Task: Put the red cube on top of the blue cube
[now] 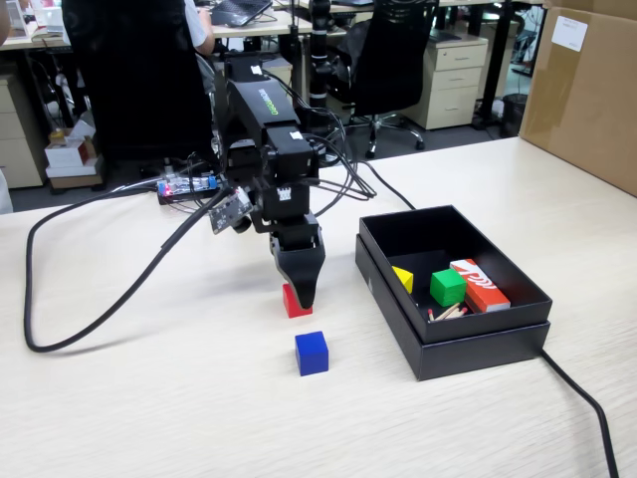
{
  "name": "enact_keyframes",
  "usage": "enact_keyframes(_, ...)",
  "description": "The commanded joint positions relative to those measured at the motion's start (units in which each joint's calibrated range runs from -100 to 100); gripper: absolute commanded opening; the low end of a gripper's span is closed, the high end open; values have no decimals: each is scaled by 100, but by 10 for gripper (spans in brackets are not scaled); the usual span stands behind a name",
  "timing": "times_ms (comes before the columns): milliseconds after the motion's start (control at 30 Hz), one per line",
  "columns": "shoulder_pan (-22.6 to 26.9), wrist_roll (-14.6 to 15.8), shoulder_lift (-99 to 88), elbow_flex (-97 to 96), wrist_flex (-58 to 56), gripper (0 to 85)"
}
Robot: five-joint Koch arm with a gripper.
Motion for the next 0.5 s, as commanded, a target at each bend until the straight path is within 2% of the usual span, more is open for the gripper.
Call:
enact_keyframes(0, -20, -24, 40, 540, 24, 476)
enact_keyframes(333, -5, -20, 361, 604, 41, 473)
enact_keyframes(467, -5, -20, 579, 667, 32, 439)
